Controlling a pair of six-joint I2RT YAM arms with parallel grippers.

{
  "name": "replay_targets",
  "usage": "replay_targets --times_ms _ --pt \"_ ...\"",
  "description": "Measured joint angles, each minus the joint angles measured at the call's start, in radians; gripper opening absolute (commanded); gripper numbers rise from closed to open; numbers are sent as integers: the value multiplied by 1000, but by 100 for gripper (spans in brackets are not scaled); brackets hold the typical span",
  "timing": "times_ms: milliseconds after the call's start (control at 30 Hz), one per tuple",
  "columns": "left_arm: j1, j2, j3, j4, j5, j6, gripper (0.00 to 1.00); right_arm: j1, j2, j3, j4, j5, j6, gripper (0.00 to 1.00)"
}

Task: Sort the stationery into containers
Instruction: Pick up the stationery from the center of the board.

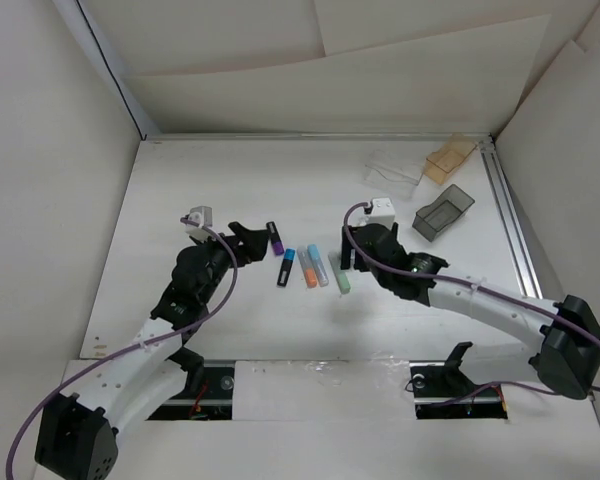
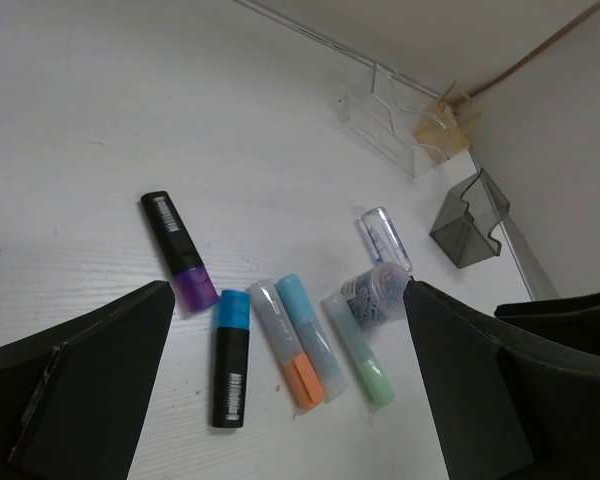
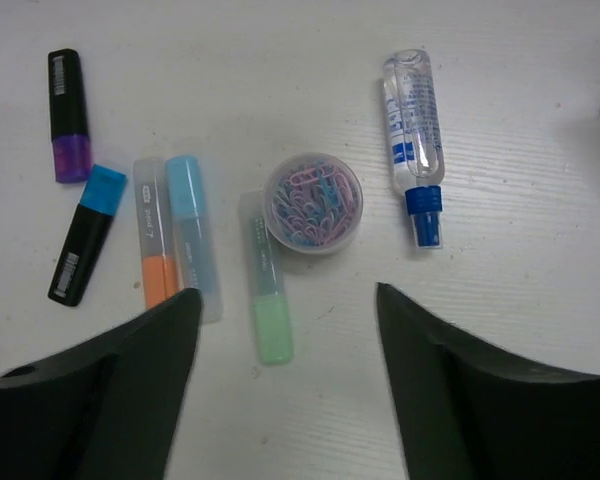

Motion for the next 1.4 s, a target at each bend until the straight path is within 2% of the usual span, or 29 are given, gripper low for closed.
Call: replay_targets --times_ms 33,67,100,133,233,267,300,367,400,500,633,733,867,1133,1400 --pt "0 -4 0 1 8 -2 100 3 4 5 -6 2 1 53" --pt "0 -5 0 1 14 -4 100 5 10 11 -10 5 5 20" --pt "0 -5 0 1 17 -6 100 6 18 18 -14 7 5 4" --pt "0 -7 -2 5 19 -9 100 6 26 25 -16 11 6 0" --pt "0 -40 -32 43 20 -12 100 8 58 55 -42 30 14 0" --pt "0 -53 -44 52 17 -12 100 8 76 72 -45 35 15 7" --pt "0 -59 -53 59 12 -11 100 8 90 85 -53 41 15 34" --pt "0 -61 -57 66 -2 -5 100 10 113 104 -63 53 20 61" --pt "0 -61 -58 72 -10 -3 100 10 124 112 -68 57 19 82" --pt "0 -62 -79 106 -45 1 100 11 165 145 -98 71 20 94" --pt "0 -18 -87 110 -89 7 100 11 235 190 -122 82 22 94" --pt "0 15 -71 56 -140 -11 100 11 300 230 -138 85 27 94" --pt "0 7 -61 23 -174 -23 100 4 377 271 -154 94 56 93" --pt "0 -61 -74 34 -185 -27 100 -108 402 243 -140 49 84 88" --pt "0 -61 -74 35 -187 -33 100 -121 453 237 -93 -18 81 87"
